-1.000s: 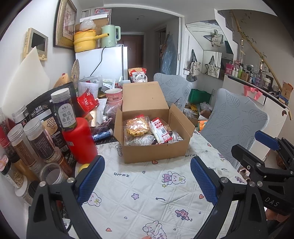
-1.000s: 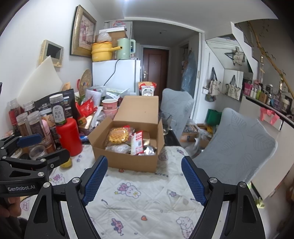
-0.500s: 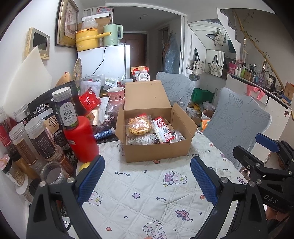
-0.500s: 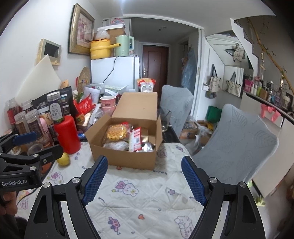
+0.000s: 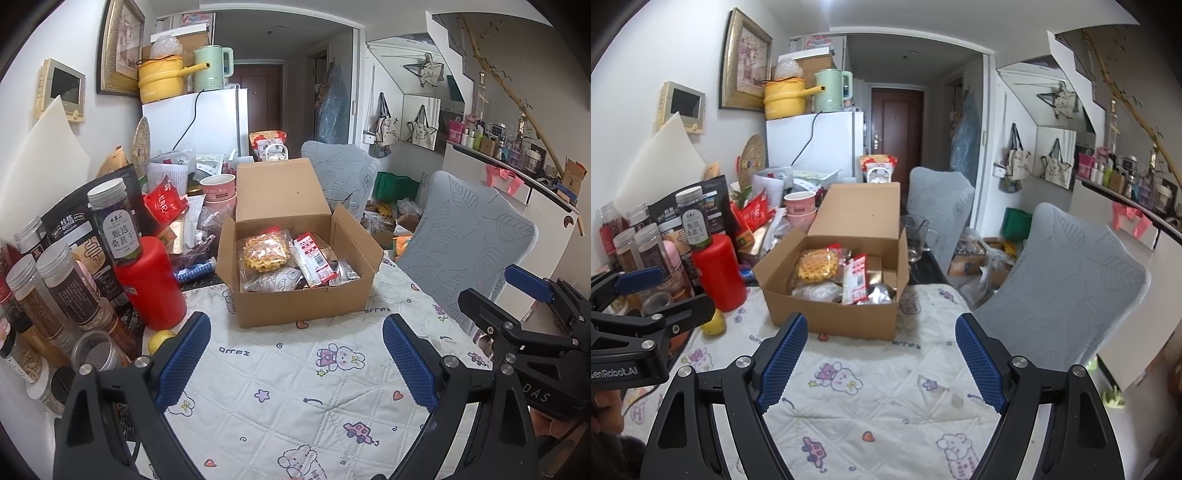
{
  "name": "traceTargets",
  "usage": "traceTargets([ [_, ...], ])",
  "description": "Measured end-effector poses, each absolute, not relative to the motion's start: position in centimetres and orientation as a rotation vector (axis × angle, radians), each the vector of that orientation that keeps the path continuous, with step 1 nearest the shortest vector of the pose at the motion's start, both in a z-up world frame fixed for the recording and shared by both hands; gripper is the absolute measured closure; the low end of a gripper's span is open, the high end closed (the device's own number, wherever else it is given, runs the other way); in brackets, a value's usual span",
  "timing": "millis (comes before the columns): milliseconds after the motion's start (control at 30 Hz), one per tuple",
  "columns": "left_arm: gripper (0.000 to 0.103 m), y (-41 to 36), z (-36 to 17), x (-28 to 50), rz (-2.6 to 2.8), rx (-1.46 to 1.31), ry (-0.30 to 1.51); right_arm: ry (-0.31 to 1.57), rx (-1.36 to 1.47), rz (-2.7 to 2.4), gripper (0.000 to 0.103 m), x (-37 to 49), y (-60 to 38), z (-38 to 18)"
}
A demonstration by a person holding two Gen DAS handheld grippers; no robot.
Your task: Organize snacks
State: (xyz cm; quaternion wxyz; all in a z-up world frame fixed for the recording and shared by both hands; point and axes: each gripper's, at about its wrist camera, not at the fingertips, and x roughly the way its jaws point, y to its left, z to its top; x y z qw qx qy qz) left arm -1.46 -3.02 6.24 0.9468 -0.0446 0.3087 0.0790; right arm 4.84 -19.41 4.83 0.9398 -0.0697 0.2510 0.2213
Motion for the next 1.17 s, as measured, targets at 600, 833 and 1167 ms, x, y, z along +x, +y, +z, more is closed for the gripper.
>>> traceTargets([
  [600, 0.007, -3.4, 5.8, -1.5, 0.128, -0.075, 0.641, 0.523, -0.127, 0.422, 0.020, 4.4, -19.8, 4.5],
  [833, 0.007, -3.3, 5.6, -1.7, 0.120, -0.074, 0.642, 0.531, -0.124, 0.410, 0.020, 4.1, -19.9, 4.4],
  [1167, 0.007, -3.3, 5.5, -1.9, 0.125, -0.077, 0.630, 0.540, -0.120, 0.388, 0.020, 3.9, -20.1, 4.3],
])
